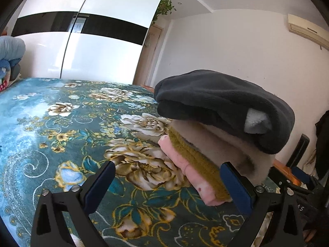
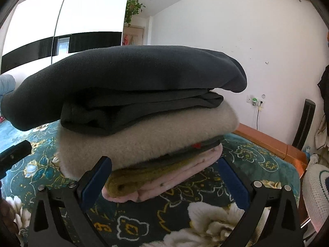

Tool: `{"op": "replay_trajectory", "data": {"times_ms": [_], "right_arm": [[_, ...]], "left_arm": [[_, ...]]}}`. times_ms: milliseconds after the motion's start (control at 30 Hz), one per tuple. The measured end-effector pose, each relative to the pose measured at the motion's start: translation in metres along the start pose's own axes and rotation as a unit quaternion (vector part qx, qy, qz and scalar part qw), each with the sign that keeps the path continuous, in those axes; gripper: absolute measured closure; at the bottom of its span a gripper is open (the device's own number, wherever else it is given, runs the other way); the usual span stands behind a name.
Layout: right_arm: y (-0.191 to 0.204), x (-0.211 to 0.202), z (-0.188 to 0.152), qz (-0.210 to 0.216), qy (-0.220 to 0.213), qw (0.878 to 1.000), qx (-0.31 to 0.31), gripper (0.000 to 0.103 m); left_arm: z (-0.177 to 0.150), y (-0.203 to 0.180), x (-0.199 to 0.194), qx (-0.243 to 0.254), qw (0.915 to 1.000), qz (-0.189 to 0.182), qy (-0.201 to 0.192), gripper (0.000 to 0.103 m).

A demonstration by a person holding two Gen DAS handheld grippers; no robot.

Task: Fold clothes
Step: 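Lower the folded jacket onto the clothes stack and open both grippers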

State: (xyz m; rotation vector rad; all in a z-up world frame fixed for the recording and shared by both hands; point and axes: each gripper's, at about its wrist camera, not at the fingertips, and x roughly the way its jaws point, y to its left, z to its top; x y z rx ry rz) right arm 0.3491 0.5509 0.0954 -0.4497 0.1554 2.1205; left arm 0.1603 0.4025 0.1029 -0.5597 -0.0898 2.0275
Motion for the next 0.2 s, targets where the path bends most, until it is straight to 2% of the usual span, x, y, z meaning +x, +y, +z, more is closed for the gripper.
{"op": "replay_trajectory", "data": {"times_ms": [200], "right_arm": [[0.0010, -0.0011, -0.0011, -0.001, 0.008, 1.000, -0.001, 0.000]], "left_arm": [[-0.0033, -0.0078, 0.0004, 0.015, 0.9999, -0.002, -0.001, 0.000]]}}
